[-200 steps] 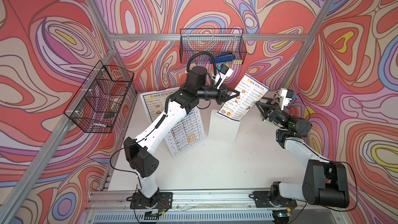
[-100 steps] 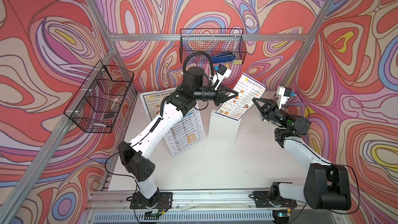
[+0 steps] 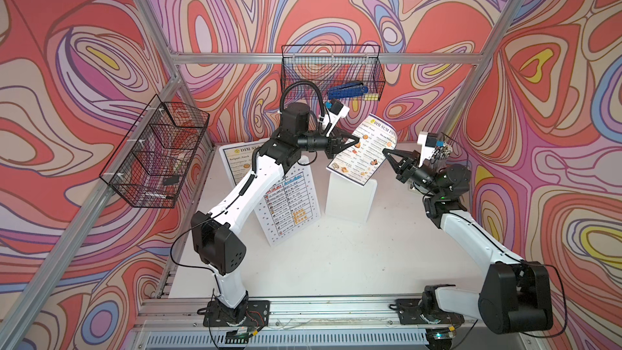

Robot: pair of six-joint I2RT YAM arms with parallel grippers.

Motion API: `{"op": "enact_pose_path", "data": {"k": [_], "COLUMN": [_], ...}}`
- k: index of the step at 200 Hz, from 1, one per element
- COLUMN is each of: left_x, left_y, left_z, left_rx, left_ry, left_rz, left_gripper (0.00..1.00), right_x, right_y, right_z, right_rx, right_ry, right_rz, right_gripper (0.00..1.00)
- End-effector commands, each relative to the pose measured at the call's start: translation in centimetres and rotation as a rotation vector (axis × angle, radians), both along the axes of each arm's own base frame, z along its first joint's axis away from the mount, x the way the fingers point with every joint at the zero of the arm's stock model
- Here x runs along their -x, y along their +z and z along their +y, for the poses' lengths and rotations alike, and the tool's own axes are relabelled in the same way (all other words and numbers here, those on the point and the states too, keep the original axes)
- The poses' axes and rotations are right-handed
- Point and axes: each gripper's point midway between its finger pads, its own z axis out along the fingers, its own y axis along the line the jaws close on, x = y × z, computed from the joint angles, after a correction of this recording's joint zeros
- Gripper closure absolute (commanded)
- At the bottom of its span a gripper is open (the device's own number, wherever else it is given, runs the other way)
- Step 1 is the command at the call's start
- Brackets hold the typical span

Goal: Insert the menus into the narrow rack
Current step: Pick up the menu from the center of the board.

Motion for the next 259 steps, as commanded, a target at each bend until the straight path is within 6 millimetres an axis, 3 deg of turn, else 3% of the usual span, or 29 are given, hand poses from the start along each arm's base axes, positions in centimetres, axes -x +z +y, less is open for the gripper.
{"op": "enact_pose_path", "data": {"k": [1, 31, 63, 109, 145, 186, 232, 259], "left_x": [-0.4, -1.6, -3.3, -3.0, -3.8, -4.8, -5.0, -5.7], "left_y": [0.1, -0.3, -0.4, -2.5, -3.4, -3.3, -1.1, -1.4], "left_z": [-0.5, -1.3, -0.5, 0.8, 0.9, 0.8, 0.9, 0.9], "left_rx": [-0.006, -0.010, -0.002, -0.066, -0.074, -0.068, -0.035, -0.037], "left_ry": [-0.070, -0.120, -0.150, -0.164, -0.121, -0.094, -0.071, -0.061], "left_rz": [-0.086, -0.083, -0.057, -0.097, -0.145, -0.199, -0.256, -0.252], "left_gripper": [1.00, 1.00, 1.00, 1.00, 1.00, 1.00, 1.00, 1.00], "right_x": [-0.9, -1.7, -2.5, -3.1, -3.3, -3.3, -3.3, -3.5], "right_y": [-0.8, -1.4, -2.2, -1.4, -1.0, -0.4, 0.8, 0.7], "right_z": [1.2, 1.8, 1.2, 0.9, 1.1, 1.3, 1.4, 1.2], "right_rx": [0.031, 0.041, 0.046, 0.058, 0.068, 0.084, 0.077, 0.084], "right_ry": [0.000, 0.003, -0.054, -0.091, -0.083, -0.076, -0.068, -0.078], "right_rz": [0.004, 0.027, 0.013, -0.064, -0.110, -0.157, -0.168, -0.167], "right_gripper": [1.00, 1.00, 1.00, 1.00, 1.00, 1.00, 1.00, 1.00]}}
